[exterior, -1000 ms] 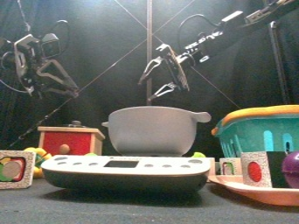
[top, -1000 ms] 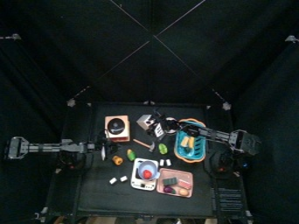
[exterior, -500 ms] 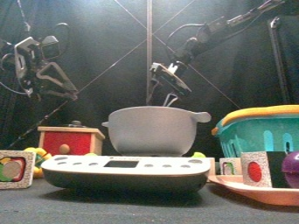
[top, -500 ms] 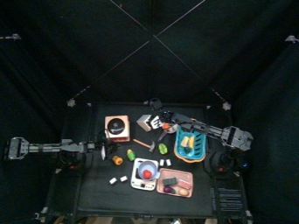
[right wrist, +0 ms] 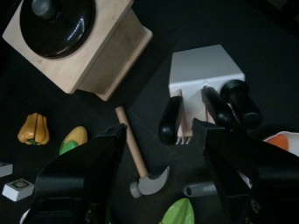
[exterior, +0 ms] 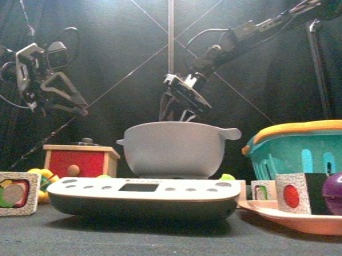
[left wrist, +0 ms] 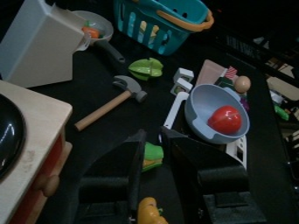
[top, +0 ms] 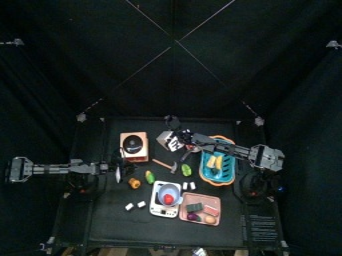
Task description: Grab cleaver
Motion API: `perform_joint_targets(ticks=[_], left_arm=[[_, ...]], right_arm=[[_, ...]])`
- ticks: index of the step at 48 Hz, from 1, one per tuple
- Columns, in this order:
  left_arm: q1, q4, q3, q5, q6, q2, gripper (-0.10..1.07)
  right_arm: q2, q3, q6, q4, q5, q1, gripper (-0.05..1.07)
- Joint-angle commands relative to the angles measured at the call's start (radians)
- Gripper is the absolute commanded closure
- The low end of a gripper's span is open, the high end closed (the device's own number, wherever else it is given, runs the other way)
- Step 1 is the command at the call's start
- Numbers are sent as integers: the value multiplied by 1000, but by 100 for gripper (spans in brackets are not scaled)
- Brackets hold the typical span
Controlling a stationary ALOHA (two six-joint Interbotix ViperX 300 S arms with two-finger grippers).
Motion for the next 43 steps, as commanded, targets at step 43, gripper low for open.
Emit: perform_joint_targets(ticks=[43], left_arm=[[5, -2, -11, -3, 0, 2, 31]], right_arm=[[5, -25, 0, -60, -25, -25, 29]])
